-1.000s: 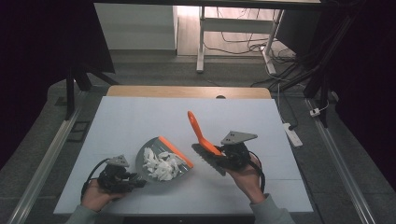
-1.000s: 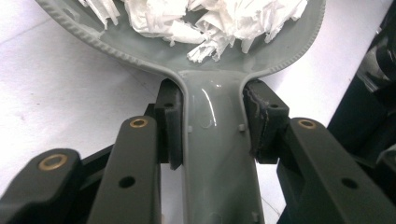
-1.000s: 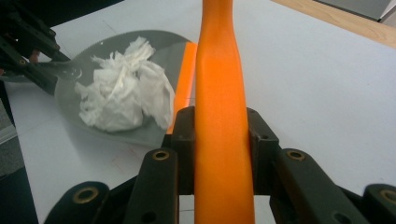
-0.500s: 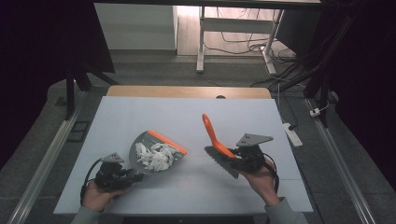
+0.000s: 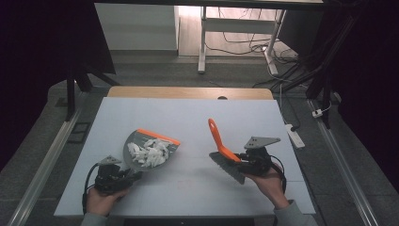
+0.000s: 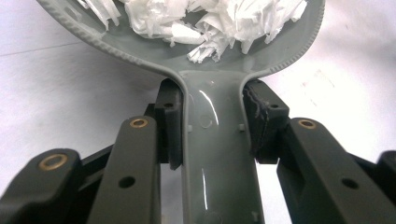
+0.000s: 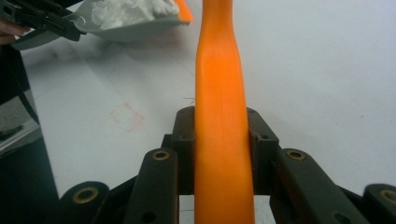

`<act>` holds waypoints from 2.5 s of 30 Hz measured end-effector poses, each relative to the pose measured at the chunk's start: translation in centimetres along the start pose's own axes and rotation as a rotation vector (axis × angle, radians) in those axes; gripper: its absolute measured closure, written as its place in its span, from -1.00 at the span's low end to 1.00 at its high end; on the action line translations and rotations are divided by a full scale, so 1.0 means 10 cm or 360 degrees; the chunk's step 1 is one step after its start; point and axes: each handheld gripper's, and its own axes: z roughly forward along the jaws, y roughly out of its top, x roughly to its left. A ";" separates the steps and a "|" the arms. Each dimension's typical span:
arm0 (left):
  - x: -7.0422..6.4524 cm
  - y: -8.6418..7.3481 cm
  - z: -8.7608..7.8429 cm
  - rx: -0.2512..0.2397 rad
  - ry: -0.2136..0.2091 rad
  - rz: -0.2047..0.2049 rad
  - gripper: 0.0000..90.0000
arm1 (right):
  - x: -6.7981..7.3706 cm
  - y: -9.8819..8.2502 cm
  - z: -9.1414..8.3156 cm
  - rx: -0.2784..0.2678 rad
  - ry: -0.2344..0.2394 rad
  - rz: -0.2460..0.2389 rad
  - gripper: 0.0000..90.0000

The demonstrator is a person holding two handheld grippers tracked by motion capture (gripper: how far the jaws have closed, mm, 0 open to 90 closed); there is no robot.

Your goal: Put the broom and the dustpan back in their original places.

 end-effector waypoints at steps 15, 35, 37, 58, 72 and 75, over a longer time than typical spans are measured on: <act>0.13 -0.02 -0.02 -0.0091 0.0174 -0.0191 0.36 | -0.07 -0.14 -0.04 0.0052 0.0011 0.0150 0.56; 0.24 -0.03 0.14 -0.0052 0.0234 -0.0280 0.36 | -0.53 -0.39 0.14 0.0224 -0.0125 0.0349 0.46; 0.24 -0.03 0.15 -0.0049 0.0240 -0.0285 0.35 | -0.57 -0.41 0.14 0.0233 -0.0124 0.0367 0.43; 0.15 -0.03 0.00 -0.0082 0.0254 -0.0140 -0.36 | -0.61 -0.40 0.09 0.0221 -0.0409 0.0210 -0.02; 0.00 0.01 -0.14 -0.0080 0.0029 0.0244 -0.29 | -0.26 -0.37 0.08 0.0188 -0.0160 -0.0092 0.07; -0.02 0.02 -0.14 -0.0086 -0.0012 0.0284 -0.28 | -0.21 -0.39 0.07 0.0187 -0.0131 -0.0124 0.08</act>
